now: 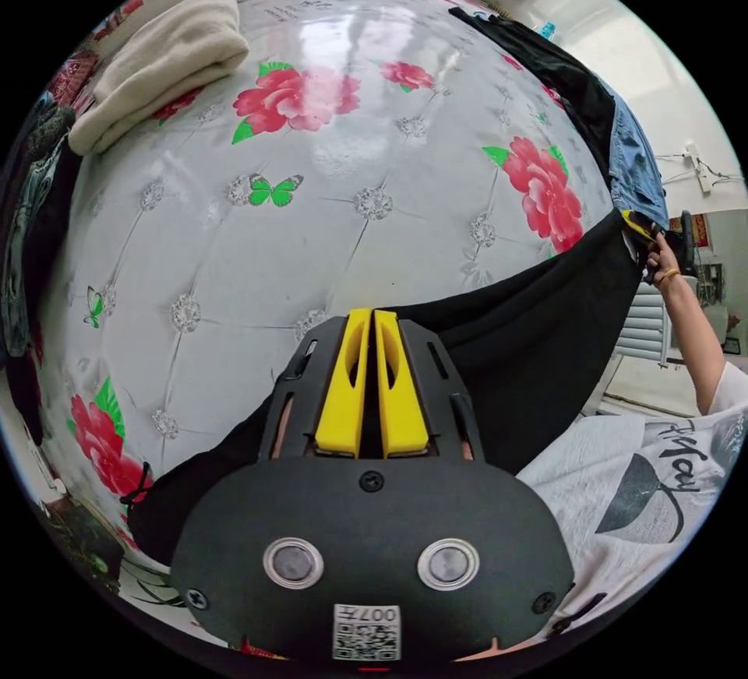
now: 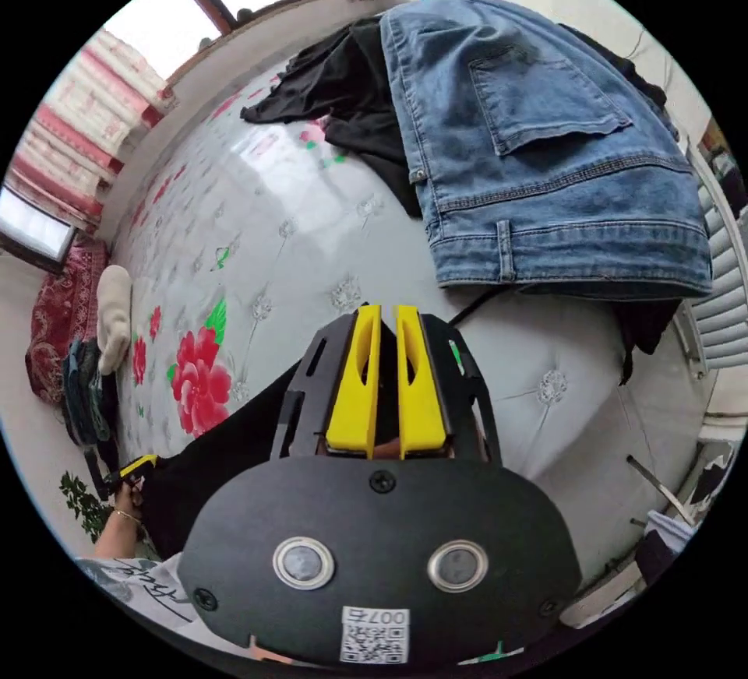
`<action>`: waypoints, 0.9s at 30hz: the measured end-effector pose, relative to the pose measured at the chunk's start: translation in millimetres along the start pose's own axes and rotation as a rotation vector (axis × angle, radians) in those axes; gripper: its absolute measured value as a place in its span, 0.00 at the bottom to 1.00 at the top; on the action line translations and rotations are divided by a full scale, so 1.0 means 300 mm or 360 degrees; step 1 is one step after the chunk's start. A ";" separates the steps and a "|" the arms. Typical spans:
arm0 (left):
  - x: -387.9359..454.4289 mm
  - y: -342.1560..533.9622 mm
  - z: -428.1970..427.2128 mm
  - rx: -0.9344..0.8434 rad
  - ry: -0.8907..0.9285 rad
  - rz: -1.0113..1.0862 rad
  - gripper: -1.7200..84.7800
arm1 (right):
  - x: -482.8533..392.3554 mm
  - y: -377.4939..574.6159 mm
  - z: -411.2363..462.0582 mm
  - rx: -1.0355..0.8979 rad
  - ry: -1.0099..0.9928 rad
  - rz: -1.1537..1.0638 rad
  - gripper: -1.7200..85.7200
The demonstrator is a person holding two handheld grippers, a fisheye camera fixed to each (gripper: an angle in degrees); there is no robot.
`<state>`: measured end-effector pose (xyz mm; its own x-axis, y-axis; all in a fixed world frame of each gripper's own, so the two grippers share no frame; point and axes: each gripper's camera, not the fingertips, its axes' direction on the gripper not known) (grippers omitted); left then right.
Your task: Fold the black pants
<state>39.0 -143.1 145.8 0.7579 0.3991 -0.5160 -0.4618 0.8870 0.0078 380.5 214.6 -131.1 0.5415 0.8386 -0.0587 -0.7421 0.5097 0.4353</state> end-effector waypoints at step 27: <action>-0.396 1.102 -0.356 0.0824 0.0360 -0.1196 0.02 | 0.270 0.589 -0.118 0.0241 -0.0205 0.0644 0.14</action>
<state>-253.1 77.8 118.2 0.6415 -0.3267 -0.6941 0.4160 0.9084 -0.0431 279.2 379.3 -90.8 0.2715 0.9290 0.2516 -0.8433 0.1036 0.5274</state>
